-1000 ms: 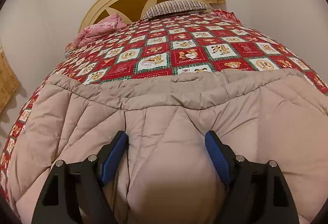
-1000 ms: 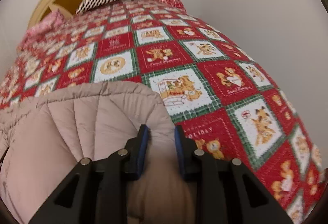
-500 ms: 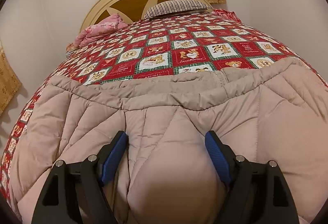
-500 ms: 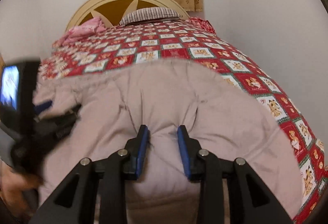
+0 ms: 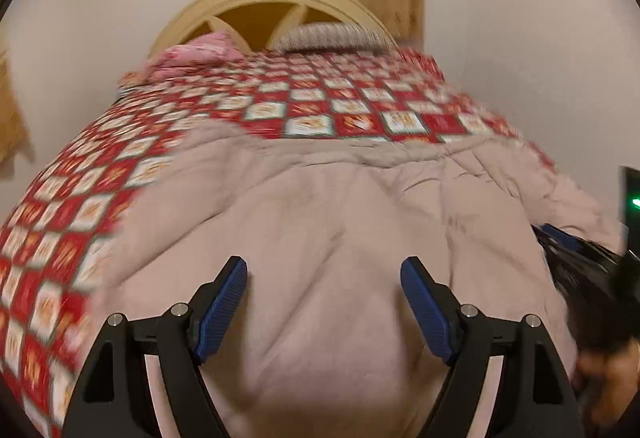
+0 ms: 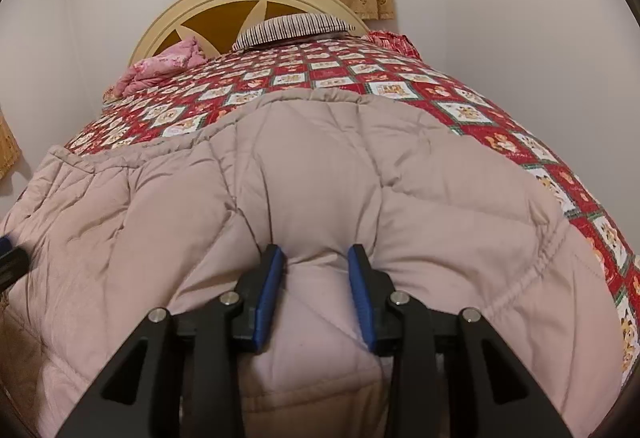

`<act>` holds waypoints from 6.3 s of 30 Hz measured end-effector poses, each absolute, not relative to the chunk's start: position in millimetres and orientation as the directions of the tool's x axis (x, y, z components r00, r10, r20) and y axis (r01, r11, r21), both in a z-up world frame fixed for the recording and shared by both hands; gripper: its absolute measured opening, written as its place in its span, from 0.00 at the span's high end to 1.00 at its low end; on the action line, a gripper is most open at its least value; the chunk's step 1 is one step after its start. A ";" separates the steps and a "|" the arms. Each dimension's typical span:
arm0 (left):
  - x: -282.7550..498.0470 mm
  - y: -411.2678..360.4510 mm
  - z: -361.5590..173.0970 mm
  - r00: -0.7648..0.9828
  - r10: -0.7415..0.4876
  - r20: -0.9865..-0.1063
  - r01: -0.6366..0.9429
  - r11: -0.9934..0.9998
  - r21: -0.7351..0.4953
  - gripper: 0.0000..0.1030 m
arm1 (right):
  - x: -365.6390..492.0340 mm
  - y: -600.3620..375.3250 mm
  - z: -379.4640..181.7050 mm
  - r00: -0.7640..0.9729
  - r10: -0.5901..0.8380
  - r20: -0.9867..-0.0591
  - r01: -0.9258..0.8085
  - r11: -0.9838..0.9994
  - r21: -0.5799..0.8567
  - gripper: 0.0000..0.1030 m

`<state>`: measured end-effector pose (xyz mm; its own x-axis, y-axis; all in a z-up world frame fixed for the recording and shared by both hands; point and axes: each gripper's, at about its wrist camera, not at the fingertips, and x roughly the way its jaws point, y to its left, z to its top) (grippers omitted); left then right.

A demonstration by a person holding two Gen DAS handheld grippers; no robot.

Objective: Fold large clothes

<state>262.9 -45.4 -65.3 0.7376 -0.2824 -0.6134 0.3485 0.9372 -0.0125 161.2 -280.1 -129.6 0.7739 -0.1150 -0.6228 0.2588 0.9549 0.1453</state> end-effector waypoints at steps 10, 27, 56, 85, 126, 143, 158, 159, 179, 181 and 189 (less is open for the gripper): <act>240.5 75.5 -107.0 0.734 -0.202 -0.648 0.035 0.965 -0.261 0.16 | 160.6 -279.6 -129.2 0.776 -0.116 -0.620 0.259 0.955 0.146 0.63; 237.7 54.0 -133.6 0.684 -0.339 -0.646 -0.099 0.834 -0.542 0.01 | 163.1 -276.7 -127.0 0.764 -0.155 -0.627 0.278 0.955 0.102 0.61; 267.5 38.2 -137.8 0.748 -0.322 -0.580 -0.111 0.801 -0.588 0.02 | 164.4 -273.4 -126.5 0.760 -0.164 -0.629 0.282 0.955 0.092 0.60; 285.0 50.1 -130.4 0.704 -0.560 -0.437 0.156 0.722 -0.675 0.54 | 240.8 -158.0 -132.8 0.696 -0.048 -0.716 0.034 0.999 -0.034 0.73; 92.7 -187.0 -112.6 0.705 -0.542 -0.457 0.675 0.317 0.666 0.61 | 59.8 -350.6 -96.6 0.796 0.413 -0.443 0.067 0.667 0.742 0.25; 77.3 -148.6 -99.4 0.637 -0.579 -0.509 0.744 0.290 0.602 0.49 | 180.5 -261.4 -62.4 0.592 0.432 -0.681 -0.173 0.893 0.416 0.60; 180.1 -63.1 25.1 0.528 -0.669 -0.523 0.816 0.571 0.092 0.24 | 149.9 -300.3 -120.1 0.698 0.567 -0.437 -0.058 0.653 0.755 0.65; 186.6 -69.5 24.7 0.544 -0.654 -0.526 0.796 0.601 0.076 0.24 | 146.1 -300.2 -123.1 0.709 0.564 -0.423 -0.053 0.641 0.765 0.65; 272.3 -218.1 -85.8 0.642 -0.304 -0.704 0.643 0.714 0.277 0.13 | 122.7 -316.6 -153.2 0.743 0.544 -0.389 0.011 0.572 0.820 0.71; 273.1 -222.7 -91.9 0.647 -0.288 -0.706 0.639 0.710 0.296 0.12 | 121.0 -316.9 -153.7 0.742 0.542 -0.394 0.016 0.574 0.819 0.72; 273.8 -227.7 -103.0 0.637 -0.299 -0.710 0.651 0.702 0.288 0.11 | 110.7 -319.6 -140.5 0.733 0.462 -0.500 0.068 0.680 0.730 0.77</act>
